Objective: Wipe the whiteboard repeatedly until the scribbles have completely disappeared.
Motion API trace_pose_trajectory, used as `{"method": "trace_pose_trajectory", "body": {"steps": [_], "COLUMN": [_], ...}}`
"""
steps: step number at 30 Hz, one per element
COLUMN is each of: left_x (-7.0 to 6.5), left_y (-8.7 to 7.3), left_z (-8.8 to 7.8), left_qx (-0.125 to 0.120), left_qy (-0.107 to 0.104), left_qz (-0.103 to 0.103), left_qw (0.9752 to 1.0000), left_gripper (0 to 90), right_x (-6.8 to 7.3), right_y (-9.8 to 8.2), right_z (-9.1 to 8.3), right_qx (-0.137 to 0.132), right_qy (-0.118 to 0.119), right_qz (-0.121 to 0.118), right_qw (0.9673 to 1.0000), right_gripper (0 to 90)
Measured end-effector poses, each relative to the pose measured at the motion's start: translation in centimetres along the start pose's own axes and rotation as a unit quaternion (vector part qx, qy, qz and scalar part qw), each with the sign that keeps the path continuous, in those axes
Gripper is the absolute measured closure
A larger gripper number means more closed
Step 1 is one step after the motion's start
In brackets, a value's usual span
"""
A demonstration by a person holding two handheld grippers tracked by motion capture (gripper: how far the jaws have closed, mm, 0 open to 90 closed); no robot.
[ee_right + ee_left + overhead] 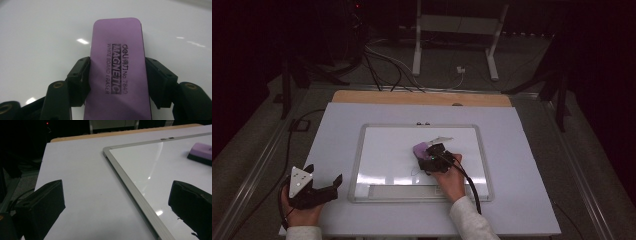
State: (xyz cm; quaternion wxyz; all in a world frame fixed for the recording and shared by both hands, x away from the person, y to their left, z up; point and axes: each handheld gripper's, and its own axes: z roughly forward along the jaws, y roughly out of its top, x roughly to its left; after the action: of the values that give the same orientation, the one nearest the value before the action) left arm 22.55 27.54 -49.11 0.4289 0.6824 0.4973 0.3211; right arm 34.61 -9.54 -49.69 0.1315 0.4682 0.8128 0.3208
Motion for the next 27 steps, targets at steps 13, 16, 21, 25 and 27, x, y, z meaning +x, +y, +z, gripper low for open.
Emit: {"method": "trace_pose_trajectory", "body": {"steps": [13,16,21,25,27], "left_x": [-0.1,0.0,0.1,0.0,-0.1], "left_y": [0.0,0.0,0.0,0.0,0.0], "left_z": [0.0,-0.1,-0.2,0.0,0.0], "left_qx": [-0.003,-0.002,-0.003,-0.001,0.0], "left_qy": [0.0,0.001,0.002,0.001,0.0], "left_qz": [-0.001,-0.002,-0.004,-0.003,-0.001], "left_qw": [1.0,1.0,1.0,1.0,1.0], "left_gripper": [1.5,1.5,1.5,1.5,1.5], "right_x": [1.6,2.9,1.5,1.4,2.4], "right_y": [-0.3,-0.5,-0.2,-0.3,-0.5], "right_z": [0.2,0.1,0.1,-0.1,0.0], "right_qx": [-0.004,-0.006,-0.01,-0.008,-0.007], "right_qy": [0.025,0.039,-0.017,-0.004,0.019], "right_qz": [-0.014,-0.039,-0.026,-0.021,-0.032], "right_qw": [0.9996,0.9985,0.9995,0.9997,0.9993], "right_gripper": [40.8,40.8,40.7,40.7,40.7]}}
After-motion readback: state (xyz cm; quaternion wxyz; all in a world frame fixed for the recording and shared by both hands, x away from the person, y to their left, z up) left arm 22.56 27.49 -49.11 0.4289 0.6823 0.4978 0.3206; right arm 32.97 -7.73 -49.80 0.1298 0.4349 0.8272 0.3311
